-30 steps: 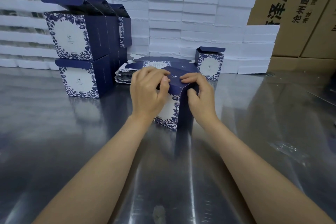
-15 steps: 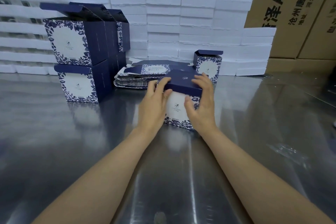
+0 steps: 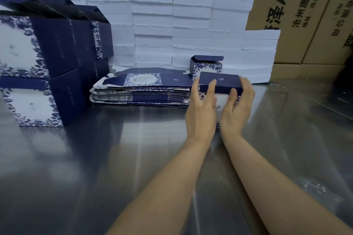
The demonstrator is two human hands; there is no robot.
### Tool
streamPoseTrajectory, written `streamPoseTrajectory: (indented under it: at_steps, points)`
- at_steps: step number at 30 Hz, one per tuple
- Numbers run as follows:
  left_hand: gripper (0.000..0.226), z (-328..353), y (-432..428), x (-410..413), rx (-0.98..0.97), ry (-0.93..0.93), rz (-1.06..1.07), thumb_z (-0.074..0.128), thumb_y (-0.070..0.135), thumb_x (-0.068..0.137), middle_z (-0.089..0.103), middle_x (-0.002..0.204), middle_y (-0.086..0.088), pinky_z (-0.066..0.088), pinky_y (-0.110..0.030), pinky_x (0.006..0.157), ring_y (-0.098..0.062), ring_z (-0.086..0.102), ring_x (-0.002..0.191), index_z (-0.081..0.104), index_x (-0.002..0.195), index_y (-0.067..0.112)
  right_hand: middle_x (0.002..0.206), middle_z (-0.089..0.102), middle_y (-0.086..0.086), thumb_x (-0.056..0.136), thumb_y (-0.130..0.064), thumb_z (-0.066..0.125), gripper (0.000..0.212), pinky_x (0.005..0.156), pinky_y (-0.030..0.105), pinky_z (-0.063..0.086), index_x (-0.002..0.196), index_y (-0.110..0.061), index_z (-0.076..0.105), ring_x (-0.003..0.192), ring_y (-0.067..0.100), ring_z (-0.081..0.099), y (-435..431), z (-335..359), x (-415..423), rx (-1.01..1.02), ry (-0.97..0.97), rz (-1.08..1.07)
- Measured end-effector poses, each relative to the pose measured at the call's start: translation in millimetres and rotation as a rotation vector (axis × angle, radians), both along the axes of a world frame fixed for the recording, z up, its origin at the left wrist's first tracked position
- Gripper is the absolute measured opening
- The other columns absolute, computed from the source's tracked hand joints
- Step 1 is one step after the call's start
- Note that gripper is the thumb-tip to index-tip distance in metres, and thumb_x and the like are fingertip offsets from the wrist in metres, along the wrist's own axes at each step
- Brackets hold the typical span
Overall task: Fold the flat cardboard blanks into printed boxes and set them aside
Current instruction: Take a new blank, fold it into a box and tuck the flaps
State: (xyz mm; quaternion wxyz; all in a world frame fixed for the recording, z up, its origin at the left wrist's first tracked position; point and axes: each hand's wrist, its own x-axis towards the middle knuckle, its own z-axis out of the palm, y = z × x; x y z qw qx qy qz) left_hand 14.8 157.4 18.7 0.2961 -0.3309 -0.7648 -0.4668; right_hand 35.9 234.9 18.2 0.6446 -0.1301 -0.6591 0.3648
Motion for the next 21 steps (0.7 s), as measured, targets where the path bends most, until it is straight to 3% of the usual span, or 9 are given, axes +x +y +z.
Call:
streamPoseTrajectory:
  at_steps: [2, 4, 7, 9, 13, 16, 21]
  points:
    - [0.055, -3.4, 19.3, -13.6, -0.052, -0.028, -0.057, 0.044, 0.020, 0.102, 0.002, 0.161, 0.002, 0.047, -0.040, 0.095, -0.023, 0.037, 0.136, 0.025, 0.152, 0.031, 0.145, 0.043, 0.005, 0.102, -0.014, 0.040, 0.033, 0.088, -0.002, 0.029, 0.133, -0.012, 0.053, 0.119, -0.016, 0.035, 19.8, 0.5, -13.4, 0.019, -0.029, -0.050]
    - [0.064, -6.4, 36.3, -31.1, -0.146, 0.061, -0.024, 0.046, 0.016, 0.100, -0.001, 0.162, -0.004, 0.043, -0.039, 0.103, -0.025, 0.024, 0.144, 0.014, 0.155, 0.025, 0.144, 0.042, 0.007, 0.102, -0.014, 0.040, 0.033, 0.087, -0.004, 0.027, 0.132, -0.011, 0.055, 0.118, -0.011, 0.036, 38.0, 0.9, -28.7, 0.028, -0.032, -0.044]
    - [0.064, -10.3, 57.7, -61.7, -0.385, 0.172, 0.148, 0.035, 0.025, 0.104, -0.007, 0.162, -0.013, 0.022, -0.040, 0.119, -0.032, -0.005, 0.149, -0.001, 0.154, 0.013, 0.147, 0.037, 0.008, 0.102, -0.010, 0.041, 0.034, 0.098, 0.007, 0.033, 0.133, -0.010, 0.052, 0.130, 0.006, 0.038, 61.0, 1.3, -54.7, 0.029, -0.058, 0.034]
    - [0.063, -14.3, 67.9, -79.0, -0.502, 0.194, 0.263, 0.027, 0.031, 0.105, -0.016, 0.161, -0.012, 0.002, -0.043, 0.122, -0.032, -0.013, 0.148, -0.007, 0.154, 0.012, 0.150, 0.033, 0.007, 0.101, -0.006, 0.041, 0.034, 0.105, 0.018, 0.035, 0.134, -0.010, 0.051, 0.136, 0.012, 0.035, 72.5, 1.4, -73.4, 0.054, -0.094, 0.075]
    - [0.064, -17.4, 80.9, -98.2, -0.541, 0.259, 0.293, 0.029, 0.032, 0.102, -0.018, 0.161, -0.009, -0.003, -0.048, 0.120, -0.031, -0.015, 0.148, -0.001, 0.155, 0.014, 0.152, 0.034, 0.006, 0.101, -0.004, 0.035, 0.036, 0.100, 0.002, 0.024, 0.134, -0.010, 0.049, 0.135, 0.005, 0.032, 96.4, 2.5, -98.8, 0.067, -0.091, 0.060]
    - [0.064, -16.7, 83.1, -100.0, -0.548, 0.305, 0.326, 0.032, 0.032, 0.099, -0.016, 0.161, -0.009, -0.006, -0.049, 0.120, -0.032, -0.015, 0.148, 0.005, 0.155, 0.014, 0.154, 0.033, 0.005, 0.101, -0.002, 0.032, 0.039, 0.101, 0.001, 0.020, 0.136, -0.011, 0.047, 0.135, 0.004, 0.031, 103.5, 2.8, -105.4, 0.042, -0.097, 0.084]
    - [0.061, -9.4, 72.0, -87.1, -0.607, 0.302, 0.331, 0.027, 0.028, 0.101, -0.015, 0.161, -0.010, -0.012, -0.047, 0.118, -0.032, -0.017, 0.147, 0.005, 0.155, 0.012, 0.162, 0.010, 0.007, 0.103, -0.004, 0.029, 0.048, 0.101, -0.003, 0.015, 0.149, -0.019, 0.031, 0.137, -0.001, 0.015, 85.0, 3.6, -87.7, 0.019, -0.214, 0.098]
